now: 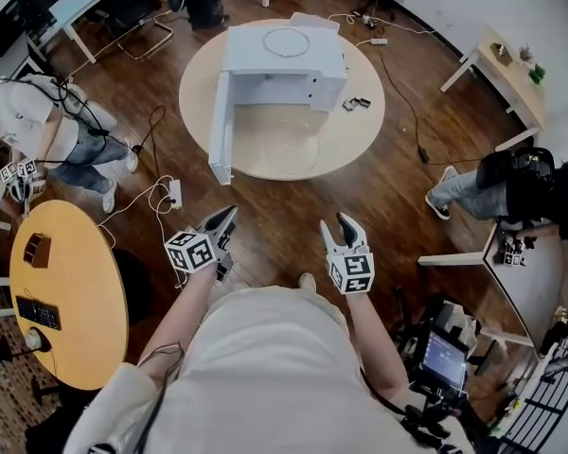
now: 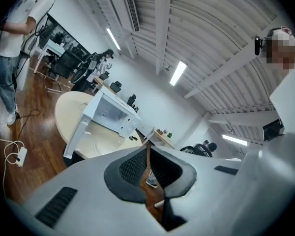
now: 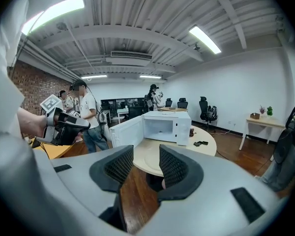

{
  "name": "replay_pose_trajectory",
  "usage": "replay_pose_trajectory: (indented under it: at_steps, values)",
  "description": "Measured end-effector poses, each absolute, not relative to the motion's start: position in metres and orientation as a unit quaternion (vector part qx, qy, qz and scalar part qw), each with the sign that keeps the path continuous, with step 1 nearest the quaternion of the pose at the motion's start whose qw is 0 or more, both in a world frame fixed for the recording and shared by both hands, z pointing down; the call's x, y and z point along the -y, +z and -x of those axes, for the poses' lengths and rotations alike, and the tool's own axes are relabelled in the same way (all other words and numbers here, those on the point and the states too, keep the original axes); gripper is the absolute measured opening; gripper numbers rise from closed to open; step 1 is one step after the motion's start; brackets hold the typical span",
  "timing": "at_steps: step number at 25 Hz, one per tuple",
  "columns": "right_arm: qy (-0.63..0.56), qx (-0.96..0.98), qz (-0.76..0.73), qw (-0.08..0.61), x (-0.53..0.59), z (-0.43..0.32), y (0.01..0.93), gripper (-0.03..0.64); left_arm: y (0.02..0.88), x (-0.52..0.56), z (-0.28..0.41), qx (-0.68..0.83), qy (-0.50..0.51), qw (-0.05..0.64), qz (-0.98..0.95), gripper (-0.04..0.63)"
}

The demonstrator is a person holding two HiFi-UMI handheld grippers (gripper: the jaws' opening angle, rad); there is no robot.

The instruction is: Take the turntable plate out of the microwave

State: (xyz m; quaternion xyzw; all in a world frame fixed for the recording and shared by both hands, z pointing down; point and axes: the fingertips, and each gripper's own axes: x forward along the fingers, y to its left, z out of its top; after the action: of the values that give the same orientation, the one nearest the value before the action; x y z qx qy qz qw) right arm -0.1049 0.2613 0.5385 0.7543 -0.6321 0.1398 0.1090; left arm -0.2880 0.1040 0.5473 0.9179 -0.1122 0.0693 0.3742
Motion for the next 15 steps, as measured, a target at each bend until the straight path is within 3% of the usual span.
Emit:
replay_pose_trajectory:
  at_steps: [4,8,15]
  values:
    - [0.140,0.643,-0.742,0.127,-0.275,0.086,0.545,0.166,0.550,-0.123,0.271,0.127,0.068,0.376,-0.915,0.026]
    - [0.141,0.649,-0.734,0.143,-0.289,0.072,0.554,0.107,0.553,-0.142,0.266,0.145,0.073,0.377,-0.912,0.026]
    - [0.137,0.665,-0.723,0.126,-0.306,0.041,0.557,0.107,0.555,-0.168,0.248,0.172,0.081,0.371,-0.909,0.026]
